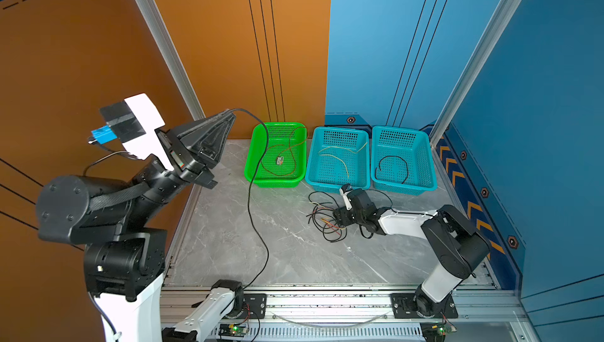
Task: Untangle and sort cables by color
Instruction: Untie the cable, then place the cable in the container.
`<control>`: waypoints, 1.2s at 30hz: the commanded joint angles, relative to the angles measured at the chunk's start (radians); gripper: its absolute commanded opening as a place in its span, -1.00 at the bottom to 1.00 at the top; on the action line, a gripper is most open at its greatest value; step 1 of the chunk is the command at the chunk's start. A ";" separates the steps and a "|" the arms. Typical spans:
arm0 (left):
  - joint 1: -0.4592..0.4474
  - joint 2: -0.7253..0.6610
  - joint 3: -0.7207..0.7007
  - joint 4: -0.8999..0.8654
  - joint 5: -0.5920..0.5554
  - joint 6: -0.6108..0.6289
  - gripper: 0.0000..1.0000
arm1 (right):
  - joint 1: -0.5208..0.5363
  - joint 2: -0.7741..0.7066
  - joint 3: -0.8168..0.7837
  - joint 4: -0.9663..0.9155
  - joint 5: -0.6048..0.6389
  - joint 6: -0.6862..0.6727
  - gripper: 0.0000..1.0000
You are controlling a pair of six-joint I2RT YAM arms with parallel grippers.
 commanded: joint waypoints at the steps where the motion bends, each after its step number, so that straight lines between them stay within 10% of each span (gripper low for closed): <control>1: 0.008 0.025 -0.056 0.112 0.029 -0.071 -1.00 | -0.004 -0.126 0.009 -0.092 -0.038 -0.025 0.48; 15: -0.051 0.095 -0.293 0.361 0.087 -0.232 -1.00 | 0.033 -0.508 0.157 -0.211 -0.282 -0.117 0.52; 36: -0.226 0.146 -0.375 0.375 0.046 -0.214 -1.00 | 0.176 -0.140 0.520 -0.058 -0.316 -0.215 0.52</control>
